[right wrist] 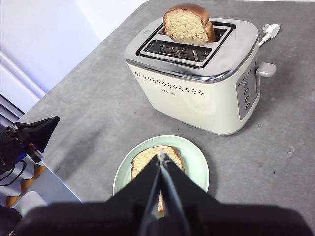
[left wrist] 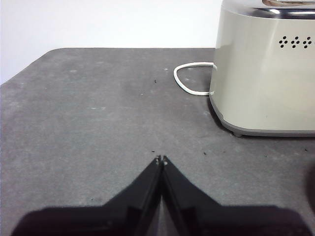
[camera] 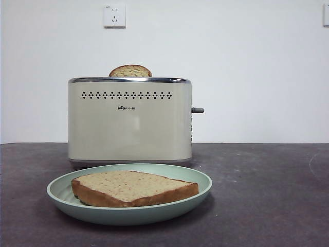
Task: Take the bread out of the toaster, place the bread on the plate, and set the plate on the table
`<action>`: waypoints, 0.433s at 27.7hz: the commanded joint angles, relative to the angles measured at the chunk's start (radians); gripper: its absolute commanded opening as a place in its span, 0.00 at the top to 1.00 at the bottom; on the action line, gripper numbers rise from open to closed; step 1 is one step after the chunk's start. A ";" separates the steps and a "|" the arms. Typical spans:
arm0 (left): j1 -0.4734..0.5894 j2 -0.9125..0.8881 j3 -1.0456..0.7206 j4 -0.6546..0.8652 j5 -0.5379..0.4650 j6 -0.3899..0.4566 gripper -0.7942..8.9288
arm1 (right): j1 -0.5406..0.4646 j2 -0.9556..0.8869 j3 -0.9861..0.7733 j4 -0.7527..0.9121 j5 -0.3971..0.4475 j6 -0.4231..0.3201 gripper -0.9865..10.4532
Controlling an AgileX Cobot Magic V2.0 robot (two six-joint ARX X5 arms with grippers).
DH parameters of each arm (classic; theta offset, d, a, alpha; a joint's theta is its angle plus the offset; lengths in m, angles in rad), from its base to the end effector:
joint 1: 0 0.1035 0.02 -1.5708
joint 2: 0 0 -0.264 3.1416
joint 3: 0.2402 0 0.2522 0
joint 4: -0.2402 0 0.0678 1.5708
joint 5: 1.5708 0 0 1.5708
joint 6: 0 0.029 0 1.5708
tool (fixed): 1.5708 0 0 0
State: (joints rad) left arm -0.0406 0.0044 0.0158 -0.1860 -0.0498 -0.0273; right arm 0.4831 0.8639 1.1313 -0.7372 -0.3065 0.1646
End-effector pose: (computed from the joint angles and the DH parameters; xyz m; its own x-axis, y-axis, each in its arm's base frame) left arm 0.0955 -0.0024 0.1506 0.9848 0.0098 -0.1735 -0.0132 0.9997 -0.0182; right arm 0.1324 0.0793 0.3836 0.6127 0.6621 -0.4316 -0.6062 0.7441 0.2809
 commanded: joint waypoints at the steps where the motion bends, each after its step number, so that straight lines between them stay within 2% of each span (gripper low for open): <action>1: 0.002 -0.002 -0.013 0.005 0.002 -0.006 0.92 | 0.002 0.000 -0.006 0.004 -0.001 -0.008 0.91; 3: 0.002 -0.002 -0.013 0.005 0.002 -0.006 0.92 | 0.002 0.020 -0.006 0.023 0.010 -0.015 0.91; 7: 0.002 -0.002 -0.013 0.005 0.002 -0.006 0.92 | -0.003 0.044 -0.024 0.158 0.133 -0.106 0.91; 9: 0.002 -0.002 -0.013 0.005 0.002 -0.006 0.92 | -0.021 0.046 -0.051 0.275 0.141 -0.133 0.91; 12: 0.002 -0.002 -0.013 0.005 0.002 -0.006 0.92 | -0.069 0.025 -0.121 0.420 0.141 -0.132 0.91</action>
State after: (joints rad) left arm -0.0406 0.0044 0.0158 -0.1860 -0.0498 -0.0273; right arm 0.4282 0.8989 1.0431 -0.3576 -0.1711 0.0544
